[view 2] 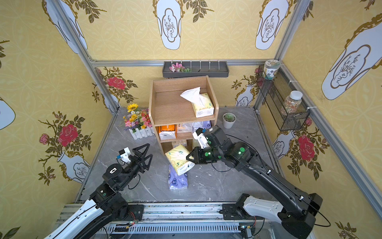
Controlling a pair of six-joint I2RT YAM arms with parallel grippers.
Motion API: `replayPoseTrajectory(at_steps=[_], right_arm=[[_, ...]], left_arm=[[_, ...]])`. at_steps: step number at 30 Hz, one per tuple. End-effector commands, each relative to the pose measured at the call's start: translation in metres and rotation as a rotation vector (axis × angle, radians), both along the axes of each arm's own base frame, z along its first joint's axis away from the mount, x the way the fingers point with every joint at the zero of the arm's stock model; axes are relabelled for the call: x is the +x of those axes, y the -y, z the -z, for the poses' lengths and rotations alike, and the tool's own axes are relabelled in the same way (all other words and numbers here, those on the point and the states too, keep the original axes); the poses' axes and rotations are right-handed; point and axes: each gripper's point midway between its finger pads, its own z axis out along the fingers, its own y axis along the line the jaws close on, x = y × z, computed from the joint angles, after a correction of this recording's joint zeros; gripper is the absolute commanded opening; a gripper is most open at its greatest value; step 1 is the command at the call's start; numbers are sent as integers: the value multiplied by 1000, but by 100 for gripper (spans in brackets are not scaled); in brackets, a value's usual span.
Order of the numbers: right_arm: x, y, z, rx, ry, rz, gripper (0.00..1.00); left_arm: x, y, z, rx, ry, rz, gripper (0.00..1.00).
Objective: Remove the tissue boxes from the shelf
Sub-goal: Pick up a box of tissues from the shelf.
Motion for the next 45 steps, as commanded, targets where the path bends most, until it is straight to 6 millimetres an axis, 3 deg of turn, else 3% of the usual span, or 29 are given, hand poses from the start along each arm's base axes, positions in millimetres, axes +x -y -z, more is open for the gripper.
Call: replayPoseTrajectory(at_steps=[1, 5, 11, 19, 24, 29, 34, 40, 42, 45], right_arm=[[16, -21, -14, 102, 39, 10, 0], [26, -35, 1, 83, 27, 32, 0], [32, -48, 12, 74, 38, 33, 0], [43, -52, 31, 21, 61, 96, 0], [39, -76, 33, 59, 61, 50, 0], [29, -90, 42, 44, 58, -4, 0], [29, -84, 44, 9, 66, 5, 2], [24, -82, 45, -25, 56, -25, 15], [23, -79, 44, -32, 60, -24, 25], [22, -74, 39, -34, 64, -21, 64]], left_arm=[[-12, 17, 15, -44, -106, 110, 100], [-17, 36, 17, -113, -106, 212, 100], [-13, 50, 13, -226, -78, 264, 100], [-13, 50, 23, -253, -106, 261, 100], [-12, 48, 25, -264, -115, 248, 99], [-11, 48, 26, -259, -118, 242, 87], [-9, 45, 21, -254, -98, 226, 68], [-8, 45, 18, -193, -92, 220, 37], [-8, 45, 16, -186, -81, 220, 29], [-9, 46, 14, -140, -51, 236, 23]])
